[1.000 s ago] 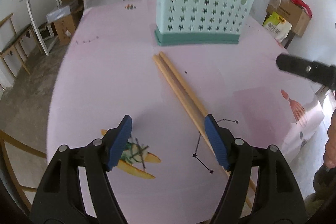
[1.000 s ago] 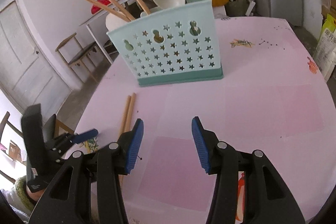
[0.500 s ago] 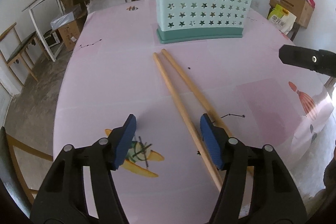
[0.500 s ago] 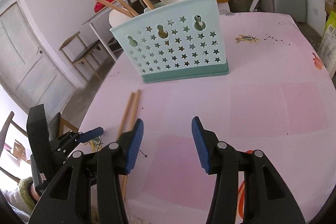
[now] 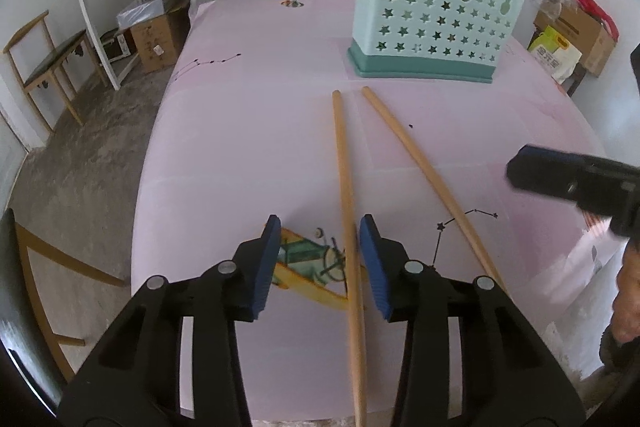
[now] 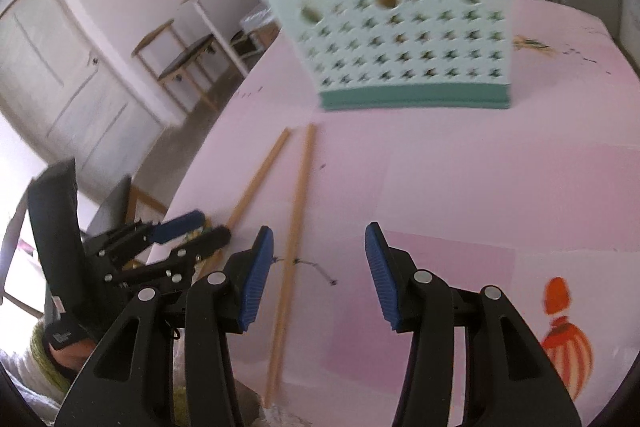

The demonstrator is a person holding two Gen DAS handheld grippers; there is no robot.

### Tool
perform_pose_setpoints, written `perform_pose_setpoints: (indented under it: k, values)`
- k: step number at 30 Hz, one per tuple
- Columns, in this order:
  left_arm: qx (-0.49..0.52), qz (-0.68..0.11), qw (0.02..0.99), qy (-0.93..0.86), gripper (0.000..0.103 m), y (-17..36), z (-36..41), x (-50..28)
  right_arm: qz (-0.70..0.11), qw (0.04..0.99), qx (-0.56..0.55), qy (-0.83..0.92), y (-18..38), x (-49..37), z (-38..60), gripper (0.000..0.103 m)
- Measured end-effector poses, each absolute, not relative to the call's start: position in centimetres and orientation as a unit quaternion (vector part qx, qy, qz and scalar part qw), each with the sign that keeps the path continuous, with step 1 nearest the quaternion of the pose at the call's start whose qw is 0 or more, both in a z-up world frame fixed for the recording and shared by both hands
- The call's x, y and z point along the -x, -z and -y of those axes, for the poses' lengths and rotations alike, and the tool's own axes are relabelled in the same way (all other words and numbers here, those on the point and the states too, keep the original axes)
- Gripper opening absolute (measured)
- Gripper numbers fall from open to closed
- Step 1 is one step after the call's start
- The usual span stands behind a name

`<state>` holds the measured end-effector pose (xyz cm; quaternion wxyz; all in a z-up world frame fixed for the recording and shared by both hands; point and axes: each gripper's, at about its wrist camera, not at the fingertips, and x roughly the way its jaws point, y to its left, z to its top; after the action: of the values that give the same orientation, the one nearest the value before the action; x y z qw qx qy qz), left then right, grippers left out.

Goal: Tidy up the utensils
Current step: 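Move both open grippers down to the last two chopsticks on the table, then close the left gripper on one chopstick while the right gripper closes on the other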

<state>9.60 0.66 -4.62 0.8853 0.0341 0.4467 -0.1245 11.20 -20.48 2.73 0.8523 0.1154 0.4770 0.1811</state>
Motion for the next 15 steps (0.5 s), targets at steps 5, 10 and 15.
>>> perform_pose_setpoints:
  k: [5, 10, 15]
  values:
    - [-0.028, -0.446, 0.886, 0.123, 0.038, 4.7, -0.8, -9.5, -0.49, 0.846, -0.09, -0.191, -2.0, -11.7, 18.4, 0.047]
    - [-0.024, -0.444, 0.887, 0.123, 0.038, 4.7, -0.9, -9.4, -0.496, 0.845, -0.06, -0.192, -1.4, -12.2, 16.5, 0.043]
    - [-0.015, -0.445, 0.887, 0.123, 0.038, 4.7, -1.2, -9.4, -0.506, 0.844, -0.035, -0.175, -0.7, -12.8, 15.4, 0.03]
